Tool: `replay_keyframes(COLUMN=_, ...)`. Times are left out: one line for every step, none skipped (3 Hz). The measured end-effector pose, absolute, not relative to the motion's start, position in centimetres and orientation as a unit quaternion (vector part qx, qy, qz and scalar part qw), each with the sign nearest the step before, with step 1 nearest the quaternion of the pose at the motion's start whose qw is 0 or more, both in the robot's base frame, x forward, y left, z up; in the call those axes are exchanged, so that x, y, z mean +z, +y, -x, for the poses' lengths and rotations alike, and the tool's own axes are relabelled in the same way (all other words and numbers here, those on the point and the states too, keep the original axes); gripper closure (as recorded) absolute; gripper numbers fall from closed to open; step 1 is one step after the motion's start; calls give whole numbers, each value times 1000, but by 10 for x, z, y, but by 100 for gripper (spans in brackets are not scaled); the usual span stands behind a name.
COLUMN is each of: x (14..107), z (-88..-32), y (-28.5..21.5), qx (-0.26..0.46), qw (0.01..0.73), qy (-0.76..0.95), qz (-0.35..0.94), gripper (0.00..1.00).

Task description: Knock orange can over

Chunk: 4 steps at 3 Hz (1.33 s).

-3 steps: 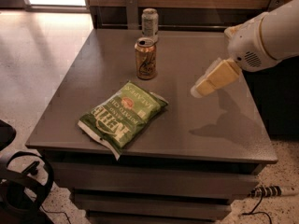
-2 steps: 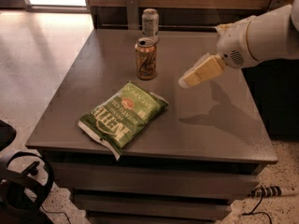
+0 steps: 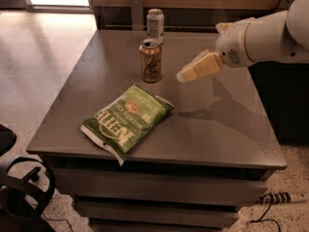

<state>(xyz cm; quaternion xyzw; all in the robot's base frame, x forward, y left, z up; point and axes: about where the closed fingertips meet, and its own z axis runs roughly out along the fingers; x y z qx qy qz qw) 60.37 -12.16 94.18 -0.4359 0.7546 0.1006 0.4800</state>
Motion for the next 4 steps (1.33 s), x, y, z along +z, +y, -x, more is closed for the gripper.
replay_keyframes(x=940, z=-614, y=-115, qx=114, qw=483, qy=750, qz=438, gripper=0)
replay_keyframes(x=937, z=-636, y=-102, qx=141, qw=501, qy=734, qz=436, gripper=0)
replay_keyframes(x=933, z=-654, y=-90, qx=164, qw=518, qy=720, qz=431, gripper=0)
replay_keyframes(x=926, z=-669, y=-79, qx=188, qw=537, qy=704, qz=424, gripper=0)
